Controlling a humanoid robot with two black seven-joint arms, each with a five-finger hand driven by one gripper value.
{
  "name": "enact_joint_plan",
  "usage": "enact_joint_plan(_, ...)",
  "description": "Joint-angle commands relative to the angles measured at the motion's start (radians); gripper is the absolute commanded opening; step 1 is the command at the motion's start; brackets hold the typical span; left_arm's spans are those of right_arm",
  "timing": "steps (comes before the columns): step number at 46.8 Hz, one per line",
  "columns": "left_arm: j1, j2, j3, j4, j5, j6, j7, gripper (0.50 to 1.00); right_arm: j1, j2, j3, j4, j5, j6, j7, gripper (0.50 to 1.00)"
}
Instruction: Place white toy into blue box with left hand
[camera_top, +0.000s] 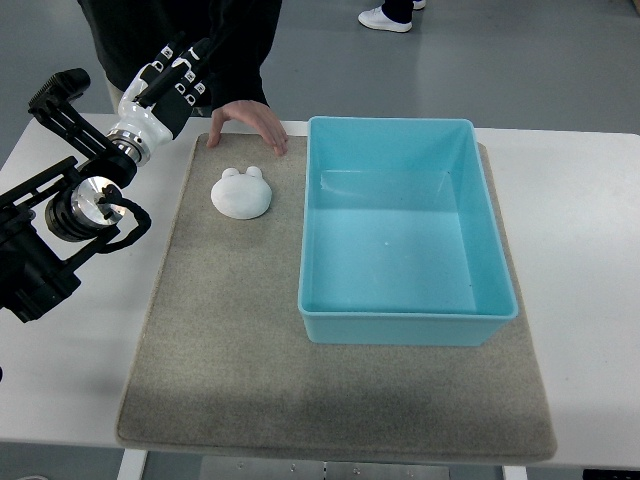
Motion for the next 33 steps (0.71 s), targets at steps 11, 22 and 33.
enact_joint_plan(11, -0.002, 0.0, 0.003, -0.029, 0.001, 0.02, -0.004, 1.0, 0.0, 0.0, 0.0, 0.0, 0.0, -0.001, 0.0, 0.936)
enact_joint_plan(22, -0.002, 0.0, 0.003, -0.029, -0.001, -0.009, -0.004, 1.0, 0.0, 0.0, 0.0, 0.0, 0.0, 0.001, 0.0, 0.936)
enact_joint_plan(33, -0.005, 0.001, 0.002, -0.023, 0.001, -0.04, -0.005, 1.0, 0.0, 0.0, 0.0, 0.0, -0.001, -0.001, 0.0, 0.936)
